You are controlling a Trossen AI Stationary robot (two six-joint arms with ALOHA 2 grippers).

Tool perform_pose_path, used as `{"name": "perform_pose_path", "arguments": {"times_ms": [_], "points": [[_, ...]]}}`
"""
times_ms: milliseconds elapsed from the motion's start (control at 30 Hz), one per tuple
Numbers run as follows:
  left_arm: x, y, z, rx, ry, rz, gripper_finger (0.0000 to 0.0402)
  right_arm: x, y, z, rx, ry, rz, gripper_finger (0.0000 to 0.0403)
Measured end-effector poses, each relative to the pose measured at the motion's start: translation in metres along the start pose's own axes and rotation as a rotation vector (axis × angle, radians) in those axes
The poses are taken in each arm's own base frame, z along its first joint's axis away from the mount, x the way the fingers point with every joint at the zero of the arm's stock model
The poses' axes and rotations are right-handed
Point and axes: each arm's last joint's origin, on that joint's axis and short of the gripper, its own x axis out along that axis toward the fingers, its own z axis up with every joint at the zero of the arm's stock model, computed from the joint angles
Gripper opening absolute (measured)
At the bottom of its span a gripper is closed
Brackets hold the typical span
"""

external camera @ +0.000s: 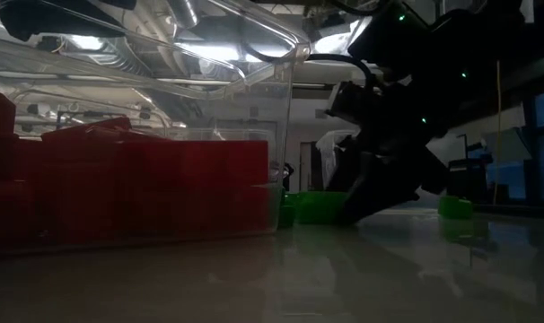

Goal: Sort blocks
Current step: Put the green game piece into the top right transparent bin

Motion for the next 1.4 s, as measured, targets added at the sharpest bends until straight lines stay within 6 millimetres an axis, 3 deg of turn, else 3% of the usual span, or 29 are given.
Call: {"name": "perform_pose_path", "arguments": {"times_ms": [133,500,800,1033,1233,1400], "points": [[0.000,0.000,0.000,-0.001,0.000,0.000,0.0235,0.000,0.000,0.000,0.001,-0.004,-0.001,0.0322],[0.000,0.000,0.000,-0.005,0.001,-0.001,0.0235,0.005,0.002,-0.001,-0.039,-0.009,-0.006,0.0173],[0.000,0.000,0.000,-0.006,0.001,-0.001,0.0235,-0.006,-0.002,0.001,-0.089,0.006,-0.040,0.0182],[0.000,-0.001,0.000,-0.009,0.001,-0.002,0.0235,-0.026,-0.008,0.008,-0.111,0.011,-0.074,0.0173],[0.000,-0.001,0.000,-0.004,0.000,-0.002,0.0235,-0.060,-0.018,0.017,-0.156,-0.002,-0.146,0.0182],[0.000,0.000,0.000,-0.001,-0.002,-0.001,0.0235,-0.099,-0.040,0.027,-0.164,-0.030,-0.202,0.0174]]}}
